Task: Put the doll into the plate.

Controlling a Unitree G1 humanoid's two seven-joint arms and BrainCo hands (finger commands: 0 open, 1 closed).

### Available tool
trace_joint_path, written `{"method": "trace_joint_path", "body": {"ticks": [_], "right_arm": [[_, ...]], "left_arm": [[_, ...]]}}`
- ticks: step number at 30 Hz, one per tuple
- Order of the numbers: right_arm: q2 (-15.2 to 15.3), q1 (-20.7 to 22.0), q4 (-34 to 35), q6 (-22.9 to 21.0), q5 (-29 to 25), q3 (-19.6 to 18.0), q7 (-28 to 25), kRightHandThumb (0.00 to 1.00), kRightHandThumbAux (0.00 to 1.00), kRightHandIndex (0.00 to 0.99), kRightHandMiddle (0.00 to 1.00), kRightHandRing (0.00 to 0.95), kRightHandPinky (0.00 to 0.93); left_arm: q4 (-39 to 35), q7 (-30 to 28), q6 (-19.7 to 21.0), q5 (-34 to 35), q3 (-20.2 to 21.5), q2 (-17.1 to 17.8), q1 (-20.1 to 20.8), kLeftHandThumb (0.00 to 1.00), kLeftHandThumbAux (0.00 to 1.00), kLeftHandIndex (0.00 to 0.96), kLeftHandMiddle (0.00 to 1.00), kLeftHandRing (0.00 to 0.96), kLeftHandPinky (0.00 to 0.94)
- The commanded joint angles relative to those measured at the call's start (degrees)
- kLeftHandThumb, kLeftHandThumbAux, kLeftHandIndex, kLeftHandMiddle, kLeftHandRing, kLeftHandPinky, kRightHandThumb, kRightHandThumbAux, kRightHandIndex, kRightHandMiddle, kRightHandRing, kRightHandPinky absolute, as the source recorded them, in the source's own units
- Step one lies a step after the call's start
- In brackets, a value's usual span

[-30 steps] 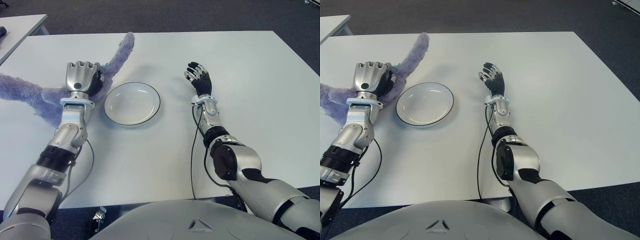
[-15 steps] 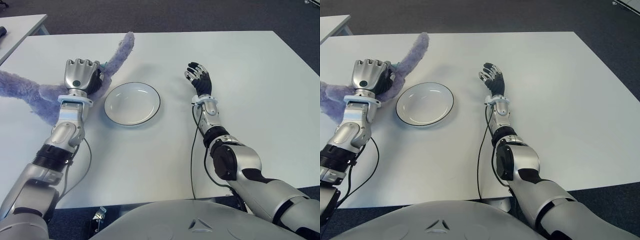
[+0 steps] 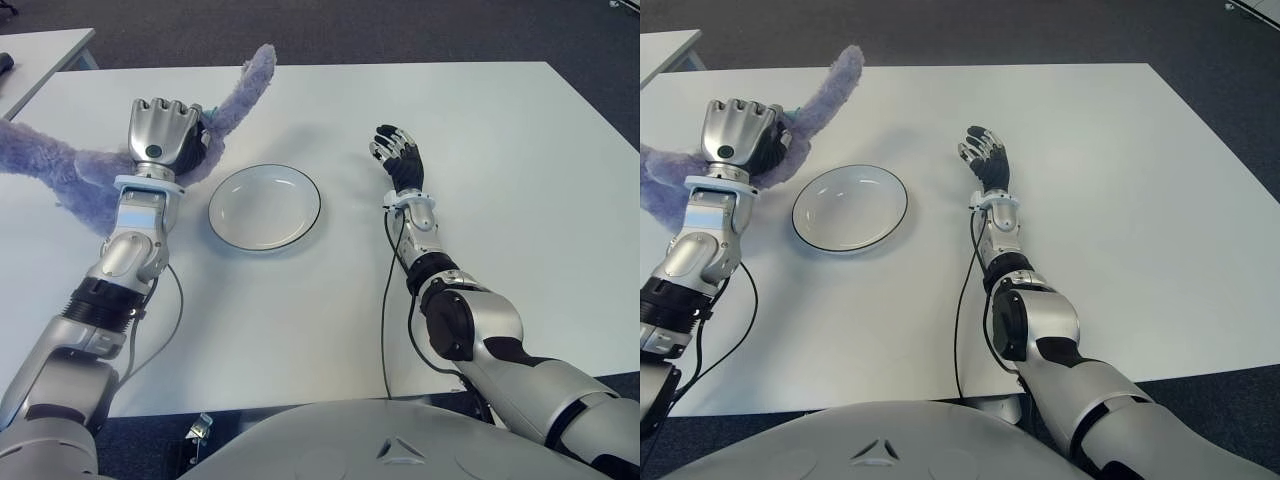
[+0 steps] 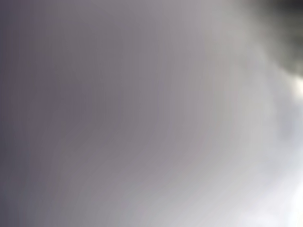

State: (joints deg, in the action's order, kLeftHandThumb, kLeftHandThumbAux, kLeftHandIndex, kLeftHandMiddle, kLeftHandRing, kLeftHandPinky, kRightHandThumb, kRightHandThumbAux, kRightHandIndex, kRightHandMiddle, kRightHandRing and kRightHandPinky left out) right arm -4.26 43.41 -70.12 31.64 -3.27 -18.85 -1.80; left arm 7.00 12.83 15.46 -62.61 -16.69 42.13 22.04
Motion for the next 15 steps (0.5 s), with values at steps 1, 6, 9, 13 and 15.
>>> {"method": "trace_joint_path", "body": {"ticks": [1, 6, 9, 13, 15], "right_arm": [[-4.55, -12.68, -7.46, -5.19, -0.48, -0.76, 1.23, 0.436, 0.894, 0.251, 0.223, 0.180, 0.173], [-4.60, -12.69, -7.43, -5.05, -0.51, -0.74, 1.29, 0.441, 0.894, 0.251, 0.226, 0.184, 0.169], [-4.60, -12.70, -7.43, -5.06, -0.45, -0.67, 1.41, 0.430, 0.896, 0.244, 0.224, 0.182, 0.165], [-4.56, -12.77, -7.46, -5.10, -0.42, -0.62, 1.13, 0.423, 0.895, 0.246, 0.226, 0.183, 0.173], [-4.55, -12.80, -7.47, -5.07, -0.44, -0.63, 0.96, 0.429, 0.893, 0.248, 0.229, 0.185, 0.174]], "left_arm": [[-1.31, -1.89, -1.46, -2.92, -0.63, 1.50, 2.56, 0.728, 0.701, 0.440, 0.819, 0.815, 0.828], [-2.21, -1.51, -2.56, -3.02, -0.51, 1.49, 3.04, 0.729, 0.701, 0.440, 0.821, 0.818, 0.839], [-2.46, -1.11, -3.43, -2.95, -0.52, 1.36, 3.52, 0.729, 0.700, 0.440, 0.825, 0.822, 0.844], [-2.80, -1.30, -4.54, -3.61, -1.01, 1.27, 4.71, 0.731, 0.700, 0.440, 0.827, 0.826, 0.848], [-3.04, -1.68, -5.02, -4.15, -1.27, 1.40, 5.26, 0.732, 0.699, 0.441, 0.828, 0.827, 0.849]]}}
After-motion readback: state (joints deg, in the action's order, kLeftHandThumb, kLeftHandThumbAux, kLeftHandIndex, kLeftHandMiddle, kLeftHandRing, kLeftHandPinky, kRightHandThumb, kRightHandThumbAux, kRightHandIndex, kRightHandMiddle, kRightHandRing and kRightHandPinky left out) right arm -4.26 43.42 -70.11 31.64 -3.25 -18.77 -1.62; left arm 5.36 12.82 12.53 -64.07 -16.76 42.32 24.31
